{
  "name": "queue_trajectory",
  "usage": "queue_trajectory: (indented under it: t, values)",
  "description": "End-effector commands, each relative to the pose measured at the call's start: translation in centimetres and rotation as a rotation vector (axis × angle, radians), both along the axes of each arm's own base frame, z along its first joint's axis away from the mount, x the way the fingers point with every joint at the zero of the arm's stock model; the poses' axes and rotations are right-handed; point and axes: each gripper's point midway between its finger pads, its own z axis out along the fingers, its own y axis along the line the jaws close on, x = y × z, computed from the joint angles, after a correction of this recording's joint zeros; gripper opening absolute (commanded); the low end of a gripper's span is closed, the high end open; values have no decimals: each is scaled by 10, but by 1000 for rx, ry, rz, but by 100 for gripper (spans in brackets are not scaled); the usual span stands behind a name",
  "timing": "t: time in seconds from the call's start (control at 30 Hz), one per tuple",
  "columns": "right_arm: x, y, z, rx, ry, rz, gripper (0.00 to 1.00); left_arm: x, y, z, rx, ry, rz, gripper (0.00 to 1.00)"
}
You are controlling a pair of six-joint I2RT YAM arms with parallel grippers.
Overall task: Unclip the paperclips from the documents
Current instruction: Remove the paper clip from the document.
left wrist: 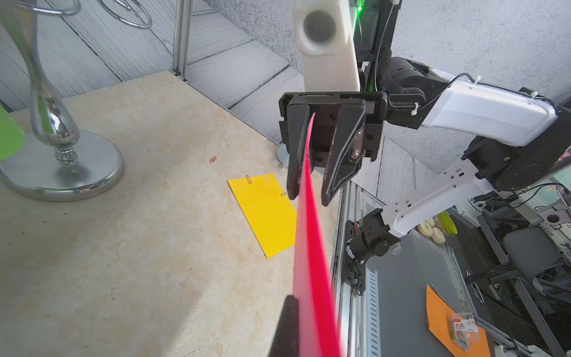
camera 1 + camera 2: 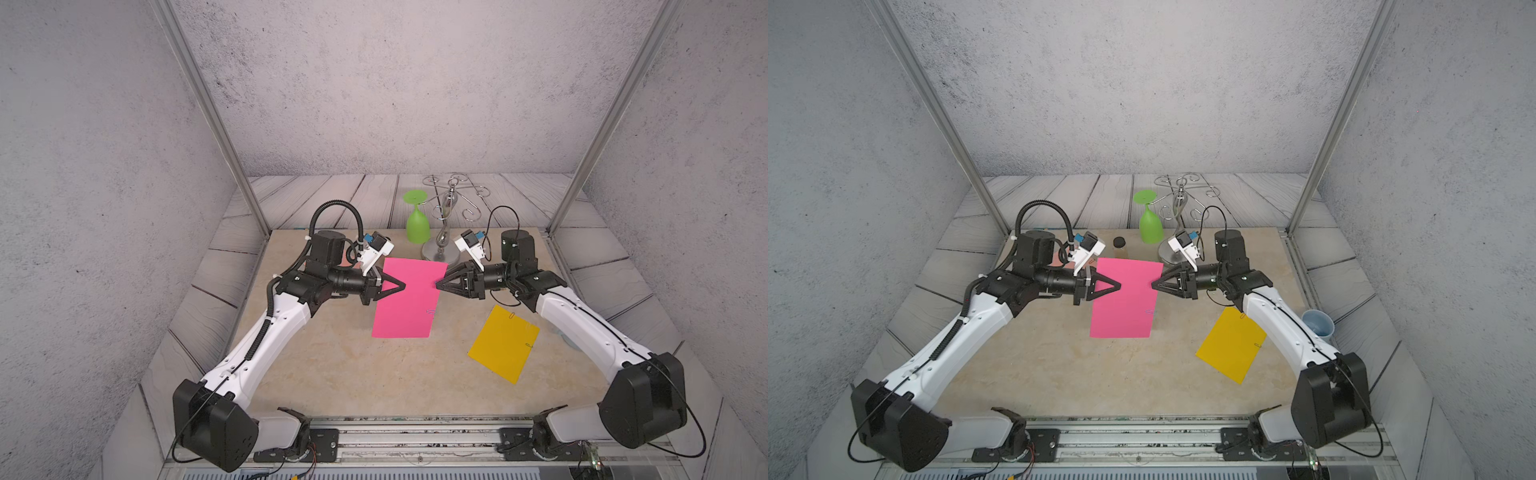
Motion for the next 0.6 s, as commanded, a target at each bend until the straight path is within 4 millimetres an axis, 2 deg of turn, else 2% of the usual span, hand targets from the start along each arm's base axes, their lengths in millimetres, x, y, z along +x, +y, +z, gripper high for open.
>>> queue_trajectory:
  t: [0.0, 0.2, 0.57]
  values:
    - [3, 1, -5, 4, 13, 12, 22, -2, 4, 6, -15, -30, 1, 0]
    - [4, 2, -9, -1, 26, 17, 20, 0, 3, 7, -21, -30, 3, 0]
    - [6, 2, -11, -8, 26, 11, 8, 1, 4, 7, -22, -31, 8, 0]
